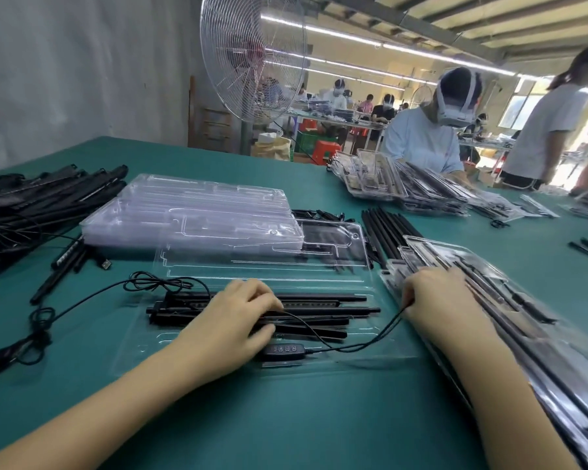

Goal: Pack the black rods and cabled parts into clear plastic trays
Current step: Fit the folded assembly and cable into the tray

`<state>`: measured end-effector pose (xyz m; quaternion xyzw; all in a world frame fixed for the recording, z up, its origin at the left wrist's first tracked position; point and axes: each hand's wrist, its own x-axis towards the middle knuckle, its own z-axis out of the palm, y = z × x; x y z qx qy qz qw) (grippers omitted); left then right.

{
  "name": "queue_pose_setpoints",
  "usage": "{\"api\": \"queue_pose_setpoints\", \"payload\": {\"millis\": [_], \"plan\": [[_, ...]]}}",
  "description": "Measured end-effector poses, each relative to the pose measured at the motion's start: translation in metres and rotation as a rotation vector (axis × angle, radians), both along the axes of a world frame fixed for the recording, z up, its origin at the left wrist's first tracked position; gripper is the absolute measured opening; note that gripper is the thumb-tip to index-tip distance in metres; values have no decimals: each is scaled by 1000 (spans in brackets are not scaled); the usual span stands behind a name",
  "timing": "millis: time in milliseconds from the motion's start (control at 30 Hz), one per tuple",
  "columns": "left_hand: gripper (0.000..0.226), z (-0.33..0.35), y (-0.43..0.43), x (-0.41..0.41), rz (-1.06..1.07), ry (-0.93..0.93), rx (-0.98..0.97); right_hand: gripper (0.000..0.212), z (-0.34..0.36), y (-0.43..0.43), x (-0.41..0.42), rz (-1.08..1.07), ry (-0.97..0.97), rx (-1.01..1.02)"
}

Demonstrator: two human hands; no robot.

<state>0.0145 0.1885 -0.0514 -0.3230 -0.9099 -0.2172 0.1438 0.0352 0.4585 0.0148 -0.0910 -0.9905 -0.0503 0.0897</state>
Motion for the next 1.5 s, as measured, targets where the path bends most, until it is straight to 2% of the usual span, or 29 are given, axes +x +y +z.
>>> {"api": "queue_pose_setpoints", "payload": {"millis": [67,133,200,267,333,400,533,600,667,700,800,867,933,1000,1033,1067,1133,1233,1267,1400,1500], "plan": [[39,0,2,-9,53,4,-86,13,14,-6,11,-40,67,-50],[38,-3,5,-14,40,-34,-151,9,25,-12,21,-63,100,-134],[37,-6,6,-13,11,-30,-232,15,30,-15,28,-18,93,-206],[36,-11,3,-13,-4,14,-234,23,31,-16,32,42,94,-266],[33,-11,1,-12,-28,62,-192,23,30,-15,32,76,126,-327],[34,-10,3,-11,-32,78,-257,25,27,-12,30,103,185,-355],[38,-9,6,-17,-13,42,-386,25,23,-11,29,93,469,-408],[38,-8,8,-18,-7,33,-418,20,21,-11,30,15,635,-393],[38,-9,10,-18,9,27,-430,20,21,-9,31,-50,708,-365],[38,-10,10,-17,18,23,-423,19,21,-8,30,-42,700,-423],[43,-13,12,-15,42,10,-381,10,22,-8,28,80,648,-875],[45,-15,12,-13,47,8,-359,24,23,-9,30,138,627,-1099],[45,-17,11,-11,49,13,-350,37,24,-12,32,219,623,-1415],[44,-18,10,-10,48,23,-337,34,27,-17,33,303,658,-1704],[43,-19,10,-9,49,23,-329,31,28,-19,34,310,685,-1775],[43,-19,9,-9,50,23,-320,26,29,-19,34,303,696,-1784],[42,-20,10,-9,50,19,-309,21,33,-17,35,286,613,-1642],[41,-20,10,-10,54,21,-302,58,41,-7,34,231,302,-1212],[41,-20,10,-10,55,17,-298,64,45,-4,32,207,252,-1090],[41,-20,10,-9,62,10,-284,56,64,1,23,199,105,-732],[41,-20,10,-8,61,10,-280,63,69,0,24,257,132,-652]]}}
